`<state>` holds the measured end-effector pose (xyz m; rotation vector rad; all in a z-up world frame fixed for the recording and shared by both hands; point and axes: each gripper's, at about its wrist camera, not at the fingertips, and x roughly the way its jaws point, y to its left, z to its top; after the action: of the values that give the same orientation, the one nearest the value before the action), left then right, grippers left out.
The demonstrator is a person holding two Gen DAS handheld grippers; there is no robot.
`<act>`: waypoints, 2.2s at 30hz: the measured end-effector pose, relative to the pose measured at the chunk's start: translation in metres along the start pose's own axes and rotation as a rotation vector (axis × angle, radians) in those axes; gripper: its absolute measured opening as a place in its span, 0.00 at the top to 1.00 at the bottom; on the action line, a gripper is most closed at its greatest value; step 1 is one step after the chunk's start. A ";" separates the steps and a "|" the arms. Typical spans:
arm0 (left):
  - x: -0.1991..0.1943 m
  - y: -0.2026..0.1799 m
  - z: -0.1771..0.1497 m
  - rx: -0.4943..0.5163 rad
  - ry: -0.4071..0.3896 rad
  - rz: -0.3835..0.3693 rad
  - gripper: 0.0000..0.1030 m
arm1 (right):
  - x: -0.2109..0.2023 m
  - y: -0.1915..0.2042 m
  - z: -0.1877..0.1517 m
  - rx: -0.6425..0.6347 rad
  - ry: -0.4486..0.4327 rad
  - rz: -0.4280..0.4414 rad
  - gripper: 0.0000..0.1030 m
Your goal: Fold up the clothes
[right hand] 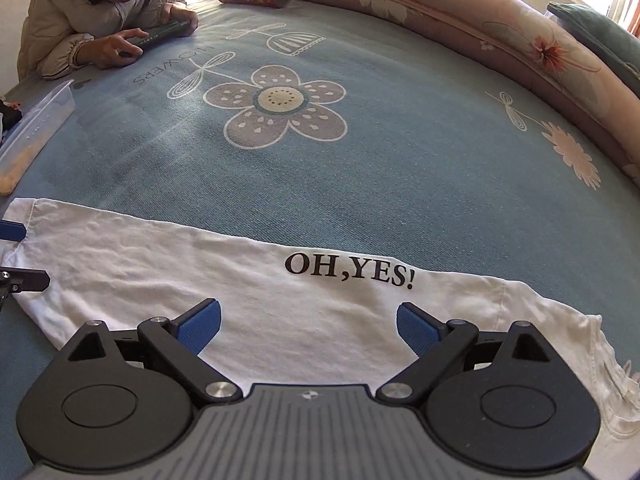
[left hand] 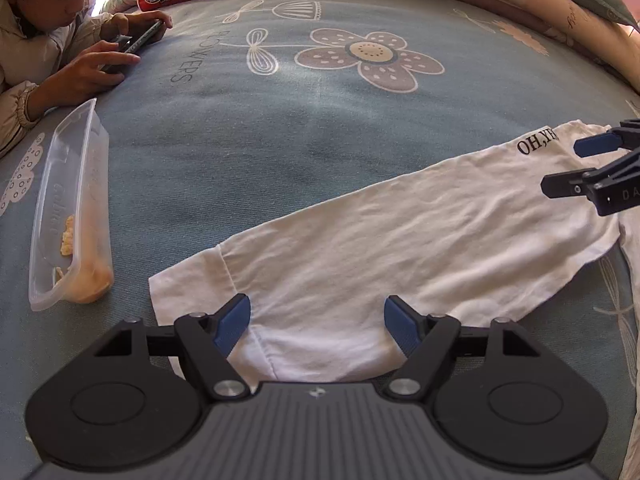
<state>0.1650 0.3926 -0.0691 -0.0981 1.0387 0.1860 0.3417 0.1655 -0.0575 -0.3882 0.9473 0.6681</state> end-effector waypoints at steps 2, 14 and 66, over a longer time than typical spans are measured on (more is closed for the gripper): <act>-0.001 -0.001 0.000 -0.001 -0.008 -0.002 0.25 | 0.017 0.005 0.003 -0.004 0.005 0.017 0.06; -0.015 -0.007 0.004 0.038 -0.076 -0.035 0.21 | 0.008 -0.003 0.033 0.020 -0.008 -0.017 0.02; -0.079 -0.263 0.025 0.316 -0.082 -0.055 0.20 | -0.185 -0.123 -0.145 0.428 -0.077 0.006 0.00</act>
<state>0.1998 0.1307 0.0098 0.1663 0.9706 -0.0250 0.2601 -0.0738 0.0224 0.0193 0.9883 0.4657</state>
